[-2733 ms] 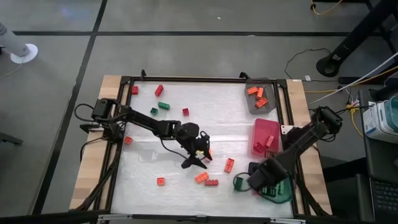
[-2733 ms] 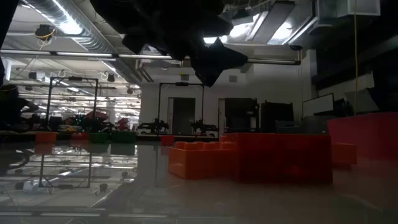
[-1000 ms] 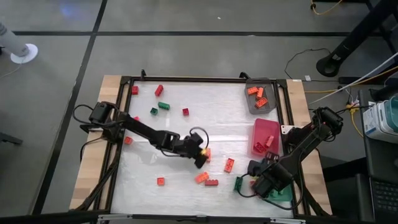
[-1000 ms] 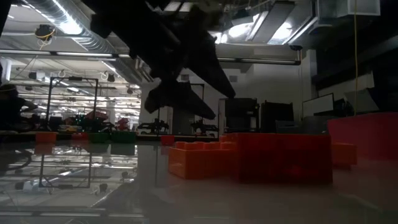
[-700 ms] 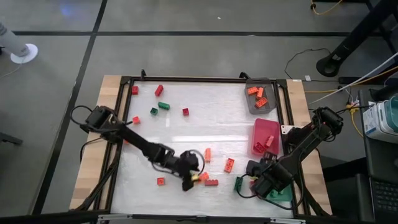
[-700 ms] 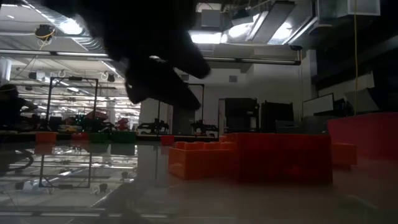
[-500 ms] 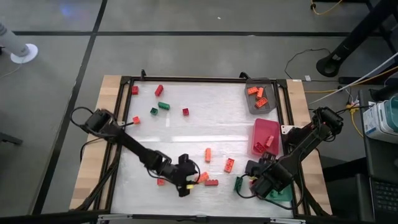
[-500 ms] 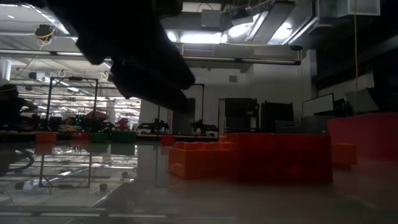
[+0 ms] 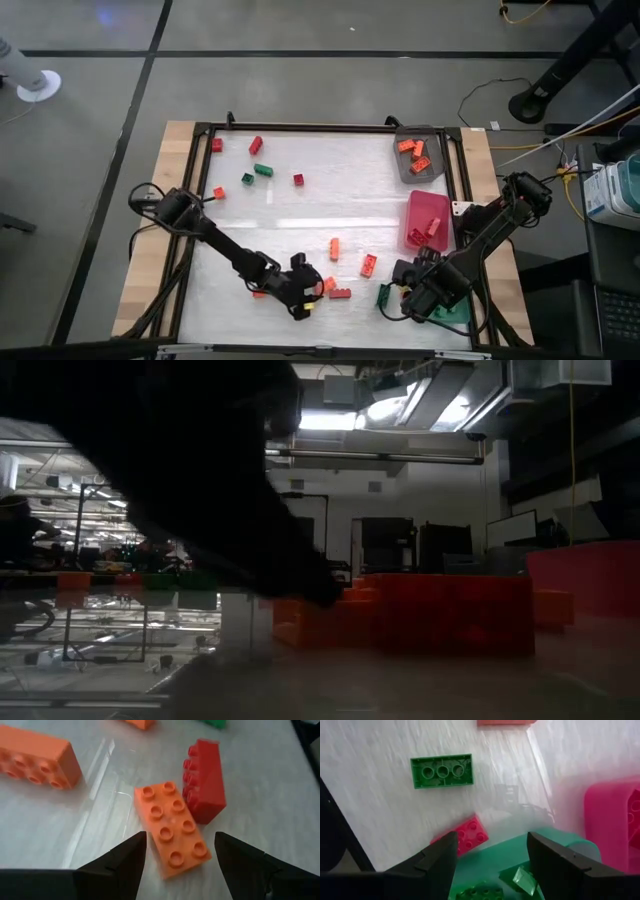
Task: Sort blocks
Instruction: Put the orange game piece into the black bin
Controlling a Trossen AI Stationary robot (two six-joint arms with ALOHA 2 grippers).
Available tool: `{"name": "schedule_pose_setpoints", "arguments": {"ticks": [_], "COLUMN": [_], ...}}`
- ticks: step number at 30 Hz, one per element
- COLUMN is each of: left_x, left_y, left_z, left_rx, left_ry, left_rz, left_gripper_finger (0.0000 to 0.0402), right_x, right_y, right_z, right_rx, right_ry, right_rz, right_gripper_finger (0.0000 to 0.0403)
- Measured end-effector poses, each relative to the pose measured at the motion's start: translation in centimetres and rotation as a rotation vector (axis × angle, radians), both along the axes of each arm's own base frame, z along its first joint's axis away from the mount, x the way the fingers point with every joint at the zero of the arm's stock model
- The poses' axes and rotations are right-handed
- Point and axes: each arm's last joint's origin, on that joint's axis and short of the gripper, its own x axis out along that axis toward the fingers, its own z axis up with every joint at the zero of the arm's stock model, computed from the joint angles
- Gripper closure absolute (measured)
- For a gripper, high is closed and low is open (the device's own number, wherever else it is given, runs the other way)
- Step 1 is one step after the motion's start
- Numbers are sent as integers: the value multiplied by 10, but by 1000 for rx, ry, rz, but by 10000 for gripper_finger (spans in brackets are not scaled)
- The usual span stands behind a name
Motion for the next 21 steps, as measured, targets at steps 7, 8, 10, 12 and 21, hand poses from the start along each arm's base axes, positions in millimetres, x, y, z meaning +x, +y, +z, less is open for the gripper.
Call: {"name": "schedule_pose_setpoints", "arguments": {"ticks": [7, 8, 10, 12, 21], "left_x": [1, 1, 1, 2, -1], "left_y": [1, 2, 3, 5, 8], "left_z": [-10, -10, -10, -10, -3], "left_rx": [47, 55, 90, 121, 159], "left_ry": [18, 17, 15, 17, 30], "left_rz": [1, 9, 11, 5, -14], "left_gripper_finger": [178, 178, 183, 198, 278], "right_x": [0, 1, 1, 3, 18], "right_y": [0, 0, -1, -2, 3], "right_z": [0, 0, 0, 1, 6], "right_rx": [-7, -16, -39, -70, -232], "right_ry": [-11, -20, -46, -84, -352], "right_rz": [-2, -3, -7, -7, 189], "right_gripper_finger": [166, 166, 166, 166, 166]}}
